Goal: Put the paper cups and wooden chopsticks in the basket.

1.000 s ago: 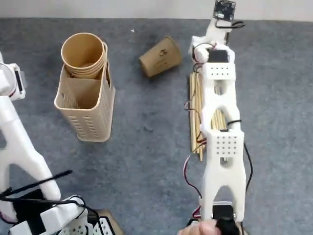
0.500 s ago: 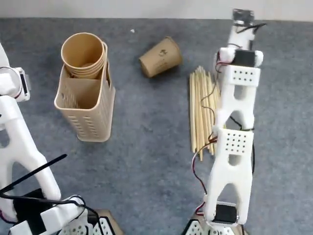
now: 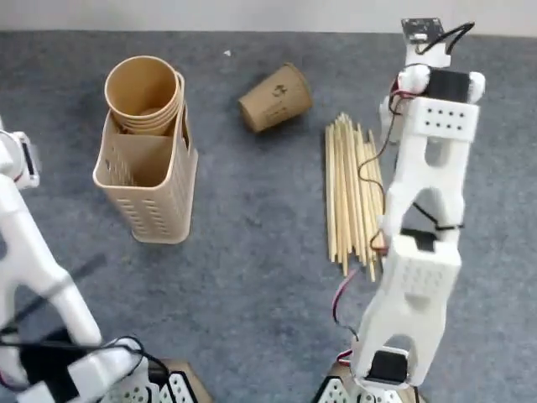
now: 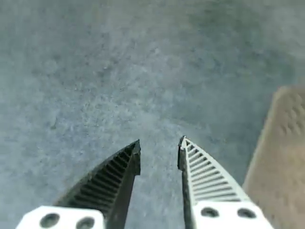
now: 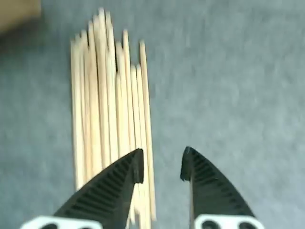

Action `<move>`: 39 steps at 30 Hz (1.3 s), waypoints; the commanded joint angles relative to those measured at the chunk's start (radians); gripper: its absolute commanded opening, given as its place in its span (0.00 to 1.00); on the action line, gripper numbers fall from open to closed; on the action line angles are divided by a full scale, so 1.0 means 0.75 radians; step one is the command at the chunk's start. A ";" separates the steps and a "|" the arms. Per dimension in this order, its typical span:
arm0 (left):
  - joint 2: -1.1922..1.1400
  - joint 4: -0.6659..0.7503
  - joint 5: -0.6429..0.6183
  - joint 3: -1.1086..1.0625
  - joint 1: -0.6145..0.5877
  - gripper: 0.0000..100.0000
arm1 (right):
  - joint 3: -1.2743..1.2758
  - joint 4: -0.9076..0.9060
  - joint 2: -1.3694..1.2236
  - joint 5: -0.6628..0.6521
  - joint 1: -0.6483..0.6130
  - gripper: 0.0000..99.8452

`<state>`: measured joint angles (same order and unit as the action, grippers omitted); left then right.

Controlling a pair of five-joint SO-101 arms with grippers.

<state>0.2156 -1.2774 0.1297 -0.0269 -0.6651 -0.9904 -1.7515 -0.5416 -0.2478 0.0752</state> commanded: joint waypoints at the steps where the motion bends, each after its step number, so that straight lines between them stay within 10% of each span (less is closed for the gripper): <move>1: -0.206 0.141 -0.117 0.042 0.032 0.16 | 0.263 -0.019 0.461 -0.084 -0.005 0.14; 21: -1.372 -0.198 -0.215 0.954 0.527 0.16 | 1.609 0.498 1.032 -0.178 0.013 0.14; 39: -1.490 -0.391 -0.313 1.014 0.740 0.16 | 1.756 0.598 1.032 -0.176 0.028 0.14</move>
<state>-0.9030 -1.5520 -0.0729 0.7327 -0.1788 0.3307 -1.3050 0.1918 -0.3736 0.0844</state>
